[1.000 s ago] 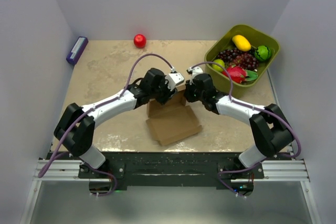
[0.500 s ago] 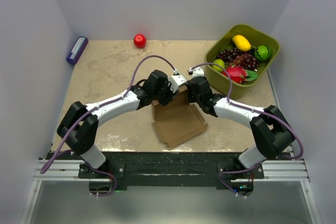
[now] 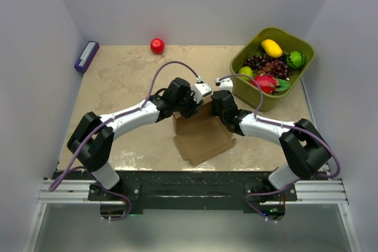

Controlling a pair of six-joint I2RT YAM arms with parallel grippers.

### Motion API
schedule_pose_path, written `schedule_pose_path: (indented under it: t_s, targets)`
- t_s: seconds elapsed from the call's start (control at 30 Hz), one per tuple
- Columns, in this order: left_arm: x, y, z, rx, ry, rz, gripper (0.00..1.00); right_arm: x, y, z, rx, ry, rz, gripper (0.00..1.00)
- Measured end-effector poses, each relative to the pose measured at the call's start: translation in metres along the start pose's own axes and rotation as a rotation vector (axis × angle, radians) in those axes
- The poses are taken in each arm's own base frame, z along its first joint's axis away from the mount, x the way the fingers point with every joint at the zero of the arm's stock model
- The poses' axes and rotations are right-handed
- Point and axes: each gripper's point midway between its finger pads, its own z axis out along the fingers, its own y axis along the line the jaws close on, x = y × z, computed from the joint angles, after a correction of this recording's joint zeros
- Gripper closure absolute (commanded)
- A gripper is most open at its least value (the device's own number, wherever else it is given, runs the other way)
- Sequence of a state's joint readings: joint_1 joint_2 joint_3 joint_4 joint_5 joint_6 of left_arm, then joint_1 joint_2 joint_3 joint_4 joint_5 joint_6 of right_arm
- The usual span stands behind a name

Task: Fold the paper box

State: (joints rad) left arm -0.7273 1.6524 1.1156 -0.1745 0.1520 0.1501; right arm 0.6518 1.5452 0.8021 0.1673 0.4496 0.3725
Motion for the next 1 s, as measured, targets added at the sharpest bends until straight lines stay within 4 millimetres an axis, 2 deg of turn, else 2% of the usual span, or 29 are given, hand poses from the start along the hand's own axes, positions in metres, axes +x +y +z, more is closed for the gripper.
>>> schedule_pose_path:
  t_s: [0.1, 0.2, 0.33, 0.43, 0.57, 0.6, 0.63, 0.87, 1.0]
  targets:
    - [-0.002, 0.000, 0.001, 0.000, -0.002, -0.001, 0.67, -0.001, -0.002, 0.000, 0.014, -0.009, 0.016, 1.00]
    - [-0.002, 0.000, 0.001, 0.000, -0.003, -0.001, 0.66, -0.001, -0.002, 0.001, 0.018, -0.022, 0.025, 0.84]
    - [-0.001, 0.001, 0.001, -0.002, 0.005, -0.022, 0.66, -0.003, -0.003, 0.000, 0.017, -0.036, 0.043, 0.57]
    - [0.006, 0.005, 0.003, -0.009, 0.033, -0.057, 0.66, -0.009, -0.007, -0.003, 0.018, -0.051, 0.058, 0.47]
    - [0.012, 0.022, 0.004, -0.048, 0.053, -0.117, 0.66, -0.024, -0.007, -0.011, -0.014, -0.076, 0.067, 0.33]
    - [0.014, 0.027, 0.004, -0.059, 0.059, -0.134, 0.66, -0.026, -0.006, -0.015, -0.031, -0.073, 0.065, 0.23]
    - [0.016, 0.030, 0.005, -0.068, 0.064, -0.143, 0.65, -0.028, -0.005, -0.018, -0.040, -0.072, 0.065, 0.20]
    - [0.036, 0.053, 0.012, -0.117, 0.107, -0.253, 0.63, -0.047, 0.005, -0.044, -0.109, -0.036, 0.082, 0.11]
    - [0.043, 0.060, 0.015, -0.117, 0.117, -0.317, 0.63, -0.055, -0.003, -0.059, -0.100, -0.006, 0.130, 0.10]
